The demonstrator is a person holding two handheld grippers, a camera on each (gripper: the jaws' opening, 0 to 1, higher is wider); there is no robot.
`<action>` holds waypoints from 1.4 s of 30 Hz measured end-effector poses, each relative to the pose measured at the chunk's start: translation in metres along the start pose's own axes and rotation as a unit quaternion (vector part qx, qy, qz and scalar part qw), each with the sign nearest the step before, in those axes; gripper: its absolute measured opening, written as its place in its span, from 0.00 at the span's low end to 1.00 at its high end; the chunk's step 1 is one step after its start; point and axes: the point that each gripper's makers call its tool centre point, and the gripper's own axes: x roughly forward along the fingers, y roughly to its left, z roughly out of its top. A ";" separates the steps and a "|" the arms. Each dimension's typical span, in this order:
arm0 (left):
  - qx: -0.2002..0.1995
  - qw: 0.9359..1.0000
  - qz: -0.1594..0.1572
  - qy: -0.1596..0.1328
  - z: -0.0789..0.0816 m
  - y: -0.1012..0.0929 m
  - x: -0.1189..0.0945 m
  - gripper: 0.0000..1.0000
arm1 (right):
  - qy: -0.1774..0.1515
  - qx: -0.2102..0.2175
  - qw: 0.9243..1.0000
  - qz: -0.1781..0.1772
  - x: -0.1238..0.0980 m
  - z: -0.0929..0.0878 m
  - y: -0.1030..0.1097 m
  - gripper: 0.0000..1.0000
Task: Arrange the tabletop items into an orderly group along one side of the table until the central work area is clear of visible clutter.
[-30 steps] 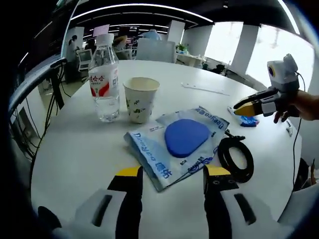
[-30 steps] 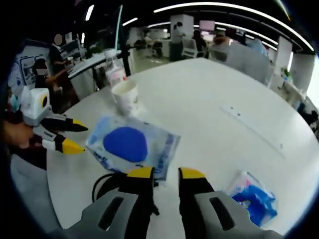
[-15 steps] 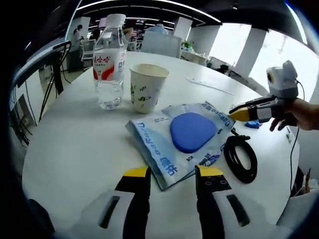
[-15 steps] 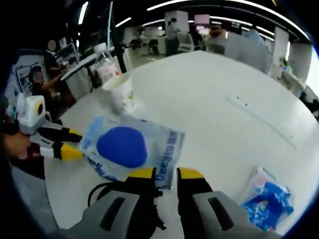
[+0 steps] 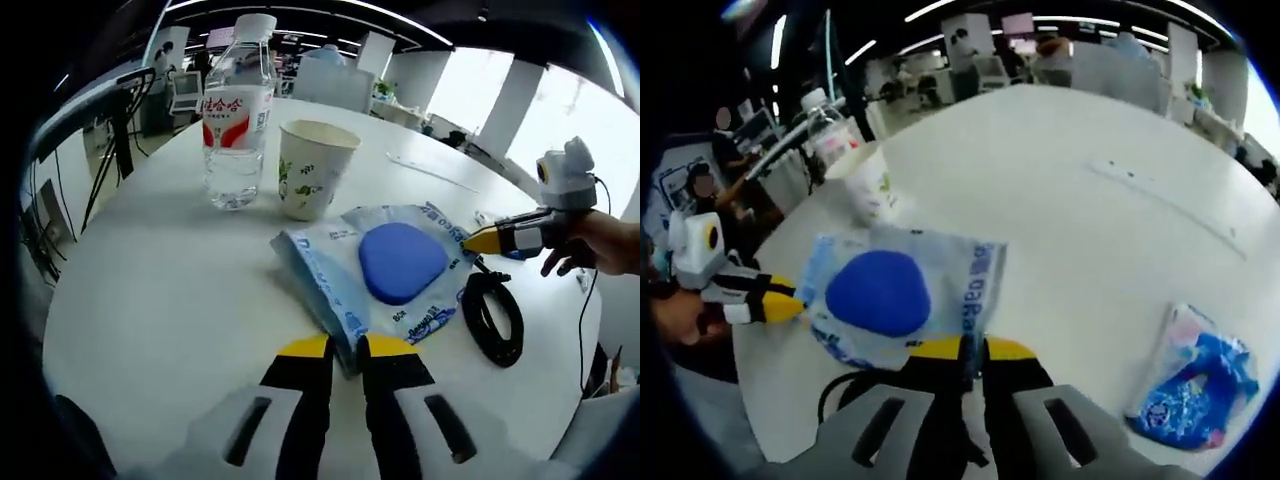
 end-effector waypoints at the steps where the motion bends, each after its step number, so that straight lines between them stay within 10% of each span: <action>1: 0.001 1.000 -0.004 0.003 -0.001 -0.002 0.000 0.05 | 0.000 0.000 1.000 0.000 -0.001 0.000 0.001 0.00; 42: 0.079 0.995 -0.057 -0.029 0.054 -0.046 0.012 0.00 | -0.063 0.046 0.996 -0.051 -0.053 0.009 -0.031 0.00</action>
